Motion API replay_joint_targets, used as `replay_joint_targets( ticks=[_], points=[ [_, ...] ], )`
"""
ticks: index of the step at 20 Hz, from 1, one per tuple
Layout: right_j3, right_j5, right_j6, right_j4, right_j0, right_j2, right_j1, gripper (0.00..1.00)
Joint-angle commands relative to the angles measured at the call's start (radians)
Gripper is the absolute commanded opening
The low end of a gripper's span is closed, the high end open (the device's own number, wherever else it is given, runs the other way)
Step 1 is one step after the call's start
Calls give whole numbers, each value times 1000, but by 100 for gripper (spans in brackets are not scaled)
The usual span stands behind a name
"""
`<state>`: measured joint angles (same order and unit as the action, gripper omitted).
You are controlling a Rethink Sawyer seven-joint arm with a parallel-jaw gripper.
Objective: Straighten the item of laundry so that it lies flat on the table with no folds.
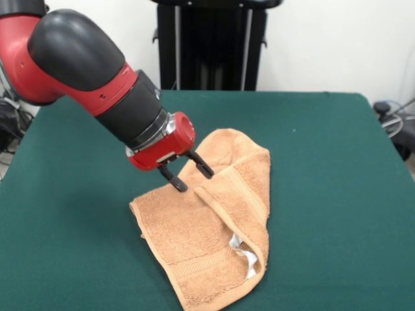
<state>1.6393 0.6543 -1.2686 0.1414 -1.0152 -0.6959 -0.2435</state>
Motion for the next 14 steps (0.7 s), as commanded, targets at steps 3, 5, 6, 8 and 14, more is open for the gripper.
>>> replay_joint_targets(
  ticks=[3, 5, 6, 8, 14],
  points=[
    [2, -8, -1, 59, -7, 37, -3, 100],
    [25, -50, -15, 70, -4, 35, 1, 100],
    [33, -67, -19, 73, -5, 33, 8, 100],
    [42, -100, -21, 82, -6, 30, 22, 100],
    [81, -172, -45, 113, -6, 30, 33, 100]
  ],
)
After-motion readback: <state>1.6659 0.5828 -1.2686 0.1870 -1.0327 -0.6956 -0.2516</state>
